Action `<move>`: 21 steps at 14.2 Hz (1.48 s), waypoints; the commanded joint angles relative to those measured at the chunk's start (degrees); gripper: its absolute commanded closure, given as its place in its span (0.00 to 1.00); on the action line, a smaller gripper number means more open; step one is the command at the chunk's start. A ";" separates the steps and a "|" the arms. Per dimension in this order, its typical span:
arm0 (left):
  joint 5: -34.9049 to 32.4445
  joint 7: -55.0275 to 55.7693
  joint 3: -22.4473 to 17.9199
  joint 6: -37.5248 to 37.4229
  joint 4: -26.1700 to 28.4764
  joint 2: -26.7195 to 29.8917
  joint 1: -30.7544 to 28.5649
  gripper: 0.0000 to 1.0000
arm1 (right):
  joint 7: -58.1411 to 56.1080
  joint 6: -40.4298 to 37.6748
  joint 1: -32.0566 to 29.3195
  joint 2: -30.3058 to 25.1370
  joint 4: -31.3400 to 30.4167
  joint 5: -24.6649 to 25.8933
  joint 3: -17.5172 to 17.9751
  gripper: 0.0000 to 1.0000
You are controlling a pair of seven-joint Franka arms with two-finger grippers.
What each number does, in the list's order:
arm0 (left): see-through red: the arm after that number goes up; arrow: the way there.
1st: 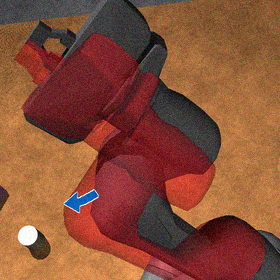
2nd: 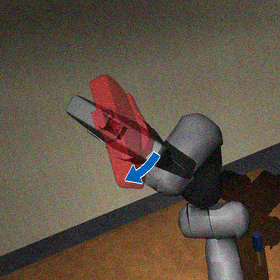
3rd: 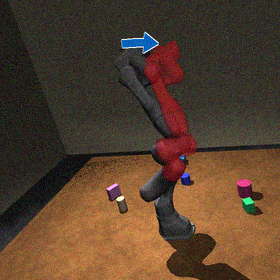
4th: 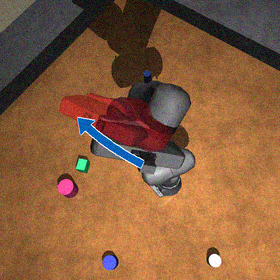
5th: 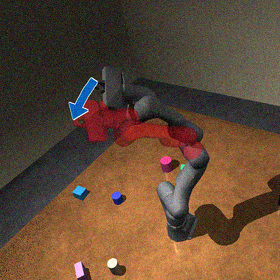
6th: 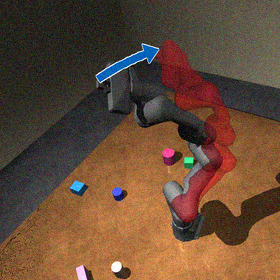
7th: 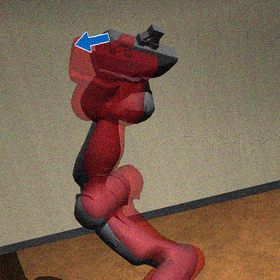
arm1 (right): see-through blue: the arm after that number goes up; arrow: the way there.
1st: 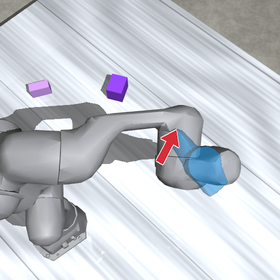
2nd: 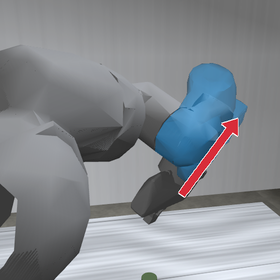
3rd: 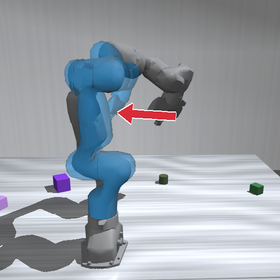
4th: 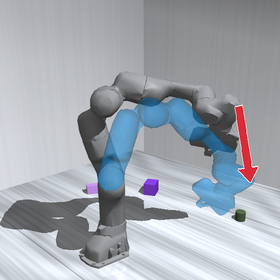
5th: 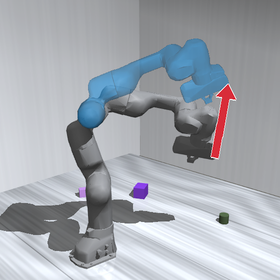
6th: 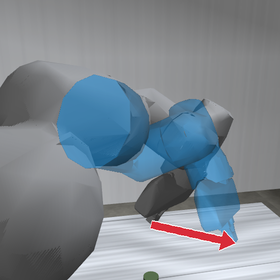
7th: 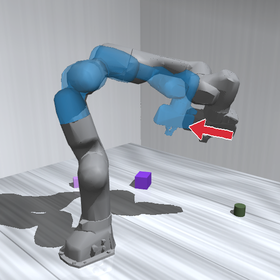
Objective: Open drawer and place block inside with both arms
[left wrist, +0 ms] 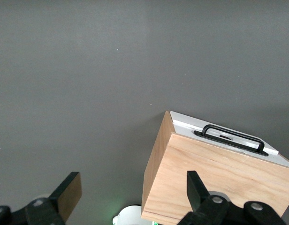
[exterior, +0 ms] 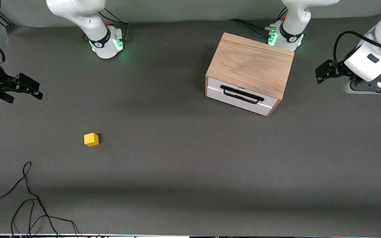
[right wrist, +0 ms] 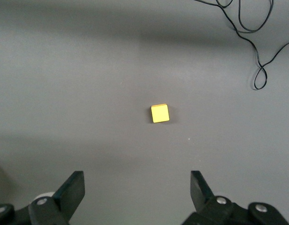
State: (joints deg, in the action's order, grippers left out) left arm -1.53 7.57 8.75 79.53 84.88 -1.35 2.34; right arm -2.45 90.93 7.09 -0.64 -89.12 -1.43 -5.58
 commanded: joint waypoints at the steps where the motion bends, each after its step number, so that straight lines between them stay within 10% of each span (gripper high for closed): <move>1: -0.41 -1.15 0.57 -0.25 0.37 0.73 -0.75 0.00 | 1.04 -0.41 0.73 0.82 1.41 0.73 -0.23 0.00; 21: -0.41 -1.15 0.57 -0.52 0.37 0.73 -0.75 0.00 | -1.24 1.79 -0.24 5.38 0.88 1.08 -0.66 0.00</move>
State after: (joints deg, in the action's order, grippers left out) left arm -1.53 7.57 8.75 79.50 84.90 -1.35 2.30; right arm -2.69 92.26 6.74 3.58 -89.14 -1.20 -5.94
